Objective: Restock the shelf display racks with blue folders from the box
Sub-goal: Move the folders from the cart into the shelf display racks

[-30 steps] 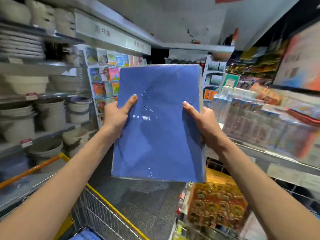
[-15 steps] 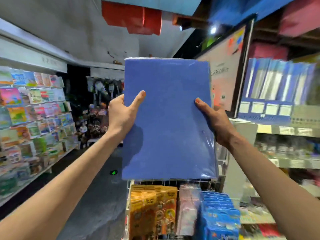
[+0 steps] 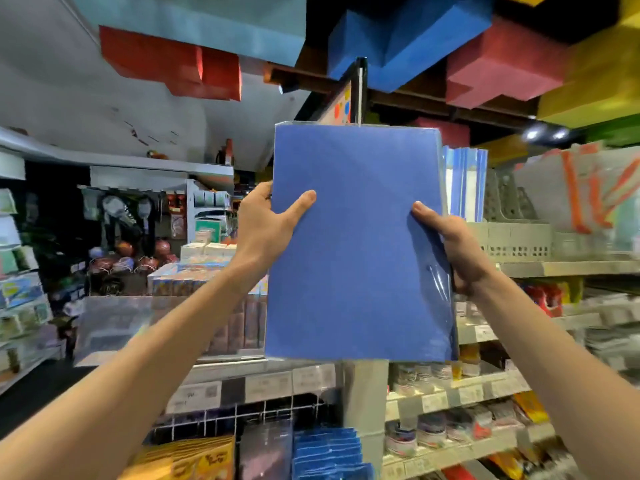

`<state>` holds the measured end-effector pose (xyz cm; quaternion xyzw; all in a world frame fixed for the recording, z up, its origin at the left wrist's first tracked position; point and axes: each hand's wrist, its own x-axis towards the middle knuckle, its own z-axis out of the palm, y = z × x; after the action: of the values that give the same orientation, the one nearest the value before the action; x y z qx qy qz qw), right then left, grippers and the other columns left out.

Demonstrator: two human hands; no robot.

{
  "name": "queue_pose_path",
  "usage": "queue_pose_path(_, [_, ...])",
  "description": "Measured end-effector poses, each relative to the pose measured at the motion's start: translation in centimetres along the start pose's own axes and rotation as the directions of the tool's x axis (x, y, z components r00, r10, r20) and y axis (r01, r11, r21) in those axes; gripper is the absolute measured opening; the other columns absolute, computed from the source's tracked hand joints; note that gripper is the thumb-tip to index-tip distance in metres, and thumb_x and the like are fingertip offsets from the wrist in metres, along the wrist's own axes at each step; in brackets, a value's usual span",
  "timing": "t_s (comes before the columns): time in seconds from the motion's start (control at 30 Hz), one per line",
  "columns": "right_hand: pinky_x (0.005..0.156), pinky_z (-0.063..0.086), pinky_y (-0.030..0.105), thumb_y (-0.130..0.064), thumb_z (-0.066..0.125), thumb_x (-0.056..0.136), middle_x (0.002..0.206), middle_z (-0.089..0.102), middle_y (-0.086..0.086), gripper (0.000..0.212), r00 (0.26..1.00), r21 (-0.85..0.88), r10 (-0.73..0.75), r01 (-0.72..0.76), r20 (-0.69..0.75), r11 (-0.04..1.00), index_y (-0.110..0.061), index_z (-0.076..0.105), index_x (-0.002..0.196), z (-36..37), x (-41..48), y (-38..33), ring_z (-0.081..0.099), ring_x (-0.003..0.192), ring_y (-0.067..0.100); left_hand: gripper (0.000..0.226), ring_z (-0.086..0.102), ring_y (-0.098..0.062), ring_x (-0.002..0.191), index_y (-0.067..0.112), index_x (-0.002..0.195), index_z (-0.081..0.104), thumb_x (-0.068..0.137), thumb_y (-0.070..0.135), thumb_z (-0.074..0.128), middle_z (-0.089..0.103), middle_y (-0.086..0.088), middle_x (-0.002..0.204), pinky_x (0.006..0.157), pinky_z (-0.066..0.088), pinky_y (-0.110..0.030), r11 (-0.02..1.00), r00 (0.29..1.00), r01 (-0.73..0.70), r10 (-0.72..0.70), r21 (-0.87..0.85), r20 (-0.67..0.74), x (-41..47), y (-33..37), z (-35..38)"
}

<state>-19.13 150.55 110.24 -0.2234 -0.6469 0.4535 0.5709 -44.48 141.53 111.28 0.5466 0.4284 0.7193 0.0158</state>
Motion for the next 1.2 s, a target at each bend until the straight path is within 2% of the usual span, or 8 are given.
queue_pose_path(0.1, [0.055,0.054,0.027,-0.04,0.072,0.087,0.076,0.072,0.007,0.034,0.999,0.01,-0.046,0.046,-0.017,0.999,-0.007,0.072,0.096,-5.9,2.1,0.2,0.069,0.062,0.021,0.034,0.075,-0.01,0.092,0.019,0.113,0.067,0.084,0.026,0.083,0.076,0.004,0.11,0.082,0.062,-0.041,0.996,0.996,-0.084,0.084,0.0,0.019,0.4,-0.4,5.7])
queue_pose_path(0.33, [0.066,0.059,0.031,-0.029,0.07,0.089,0.096,0.075,0.011,0.031,0.992,0.046,-0.086,0.091,-0.088,0.995,-0.006,0.073,0.109,-19.0,7.5,-1.6,0.073,0.076,0.024,0.074,0.07,-0.015,0.103,0.024,0.137,0.058,0.073,0.054,0.079,0.071,0.005,0.122,0.093,0.054,-0.04,0.943,0.986,-0.157,0.168,0.293,-0.013,3.5,-0.4,20.2])
queue_pose_path(0.47, [0.053,0.05,0.018,-0.019,0.065,0.095,0.061,0.069,-0.006,0.024,0.97,0.049,-0.132,0.145,-0.204,0.988,-0.013,0.072,0.073,-25.5,10.5,-2.2,0.066,0.053,0.007,0.066,0.075,-0.018,0.089,0.03,0.137,0.058,0.077,0.045,0.08,0.07,0.009,0.125,0.093,0.053,-0.041,0.899,0.973,-0.232,0.215,0.372,0.088,4.9,-0.9,28.2])
queue_pose_path(0.53, [0.049,0.049,0.017,-0.019,0.065,0.095,0.058,0.068,-0.011,0.015,0.948,0.048,-0.163,0.183,-0.274,0.982,-0.015,0.068,0.08,-27.3,11.7,-2.5,0.065,0.052,0.004,0.062,0.074,-0.019,0.096,0.031,0.136,0.059,0.079,0.044,0.079,0.071,0.01,0.123,0.093,0.053,-0.041,0.876,0.965,-0.261,0.234,0.406,0.115,5.6,-1.3,30.7])
queue_pose_path(0.73, [0.057,0.052,0.019,-0.018,0.07,0.092,0.071,0.071,-0.016,0.015,0.817,-0.121,-0.348,0.33,-0.459,0.936,-0.014,0.065,0.105,-34.2,16.3,-2.7,0.066,0.062,0.0,0.051,0.068,-0.02,0.11,0.029,0.135,0.058,0.087,0.041,0.071,0.073,0.009,0.118,0.09,0.05,-0.036,0.772,0.907,-0.422,0.358,0.475,0.223,8.5,-3.1,40.5])
queue_pose_path(0.87, [0.07,0.057,0.027,-0.023,0.073,0.088,0.1,0.071,0.0,0.033,0.734,-0.23,-0.407,0.337,-0.543,0.913,-0.008,0.064,0.116,-37.4,18.4,-2.9,0.068,0.08,0.011,0.047,0.069,-0.022,0.103,0.024,0.135,0.059,0.091,0.039,0.068,0.071,0.004,0.124,0.088,0.052,-0.038,0.724,0.861,-0.508,0.42,0.468,0.285,10.4,-5.0,46.2])
queue_pose_path(1.03, [0.09,0.057,0.047,-0.052,0.075,0.066,0.104,0.073,0.002,0.041,0.583,-0.402,-0.514,0.322,-0.63,0.857,-0.023,0.065,0.093,-40.4,21.1,-3.2,0.07,0.101,0.025,0.046,0.057,-0.027,0.125,0.017,0.134,0.06,0.092,0.034,0.067,0.065,-0.006,0.132,0.106,0.039,-0.041,0.617,0.783,-0.622,0.5,0.482,0.371,13.2,-7.9,51.0])
queue_pose_path(1.2, [0.091,0.055,0.043,-0.059,0.072,0.069,0.095,0.072,-0.006,0.042,0.51,-0.469,-0.563,0.312,-0.651,0.826,-0.025,0.062,0.091,-41.2,24.2,-3.4,0.069,0.095,0.02,0.052,0.018,-0.031,0.152,0.025,0.143,0.052,0.094,0.041,0.063,0.031,-0.013,0.161,0.12,0.017,-0.045,0.464,0.732,-0.676,0.511,0.573,0.449,15.8,-10.0,54.1])
